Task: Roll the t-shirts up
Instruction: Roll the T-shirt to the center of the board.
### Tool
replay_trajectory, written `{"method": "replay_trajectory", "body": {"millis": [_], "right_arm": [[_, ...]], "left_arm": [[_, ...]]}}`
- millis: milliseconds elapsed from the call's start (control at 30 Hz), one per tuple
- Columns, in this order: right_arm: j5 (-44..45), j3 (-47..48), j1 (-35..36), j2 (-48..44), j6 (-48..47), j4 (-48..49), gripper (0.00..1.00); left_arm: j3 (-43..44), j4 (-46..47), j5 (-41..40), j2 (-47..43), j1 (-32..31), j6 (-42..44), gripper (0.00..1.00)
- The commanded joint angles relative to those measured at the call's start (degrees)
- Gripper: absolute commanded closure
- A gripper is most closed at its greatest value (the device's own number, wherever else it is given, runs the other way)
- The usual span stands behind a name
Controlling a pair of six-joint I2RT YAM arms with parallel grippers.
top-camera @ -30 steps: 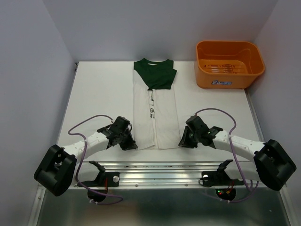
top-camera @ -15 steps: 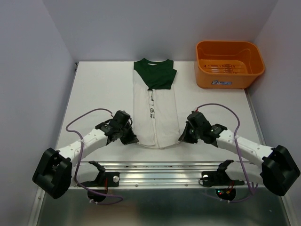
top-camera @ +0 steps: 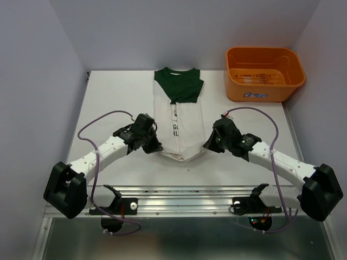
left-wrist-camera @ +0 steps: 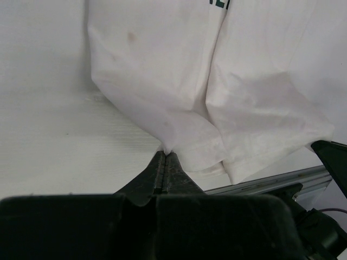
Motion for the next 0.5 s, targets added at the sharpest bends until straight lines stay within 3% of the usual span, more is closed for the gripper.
{"method": "replay_trajectory", "body": {"millis": [0, 200, 467], "right_arm": [[3.74, 3.45, 0.24, 1.20, -0.69, 0.10, 0.99], [5.75, 4.33, 0.24, 2.79, -0.25, 0.11, 0.99], [2.95, 3.02, 0.24, 2.79, -0.16, -0.33, 0.99]], "left_arm": [[2.74, -1.80, -1.66, 1.00, 0.23, 0.95, 1.00], [3.09, -4.00, -4.83, -0.40, 0.75, -3.17, 1.00], [-2.96, -4.09, -1.76, -5.06, 0.75, -5.82, 1.00]]}}
